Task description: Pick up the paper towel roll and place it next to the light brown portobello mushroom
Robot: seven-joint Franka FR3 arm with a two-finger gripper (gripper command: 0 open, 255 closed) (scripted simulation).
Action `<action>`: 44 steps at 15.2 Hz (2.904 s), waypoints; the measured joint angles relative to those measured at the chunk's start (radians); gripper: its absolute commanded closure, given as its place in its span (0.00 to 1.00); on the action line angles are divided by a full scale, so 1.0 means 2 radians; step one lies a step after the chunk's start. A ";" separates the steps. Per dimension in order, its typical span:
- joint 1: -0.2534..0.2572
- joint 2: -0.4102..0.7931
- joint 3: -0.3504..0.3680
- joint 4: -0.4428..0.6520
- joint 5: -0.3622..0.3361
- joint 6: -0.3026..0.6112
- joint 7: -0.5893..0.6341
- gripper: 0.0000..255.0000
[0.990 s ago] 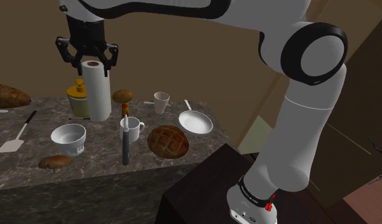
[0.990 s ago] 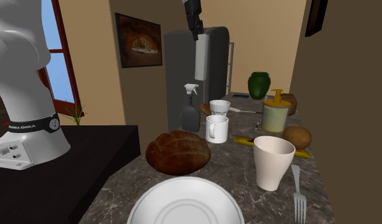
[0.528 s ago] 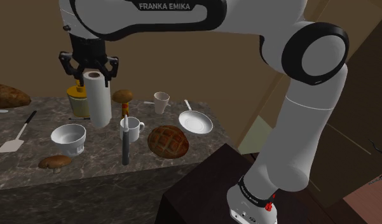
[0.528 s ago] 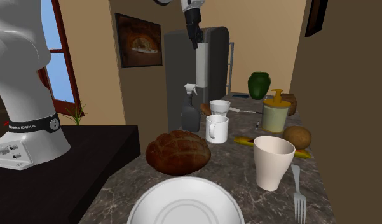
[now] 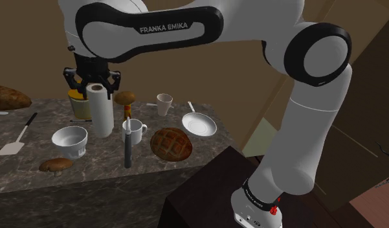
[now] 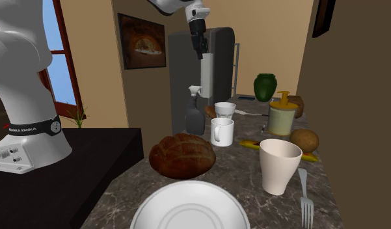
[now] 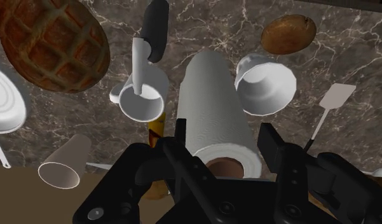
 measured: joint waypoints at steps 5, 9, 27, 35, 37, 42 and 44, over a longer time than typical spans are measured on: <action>-0.001 0.006 -0.002 -0.026 -0.006 0.031 0.008 1.00; -0.001 0.012 -0.004 -0.045 -0.011 0.055 0.014 1.00; 0.006 0.061 -0.017 -0.100 -0.049 0.152 0.053 1.00; 0.009 0.076 -0.022 -0.107 -0.060 0.172 0.063 1.00; 0.009 0.076 -0.022 -0.107 -0.060 0.172 0.063 0.00; 0.009 0.076 -0.022 -0.107 -0.060 0.172 0.063 0.00; 0.008 0.070 -0.020 -0.106 -0.057 0.166 0.060 0.00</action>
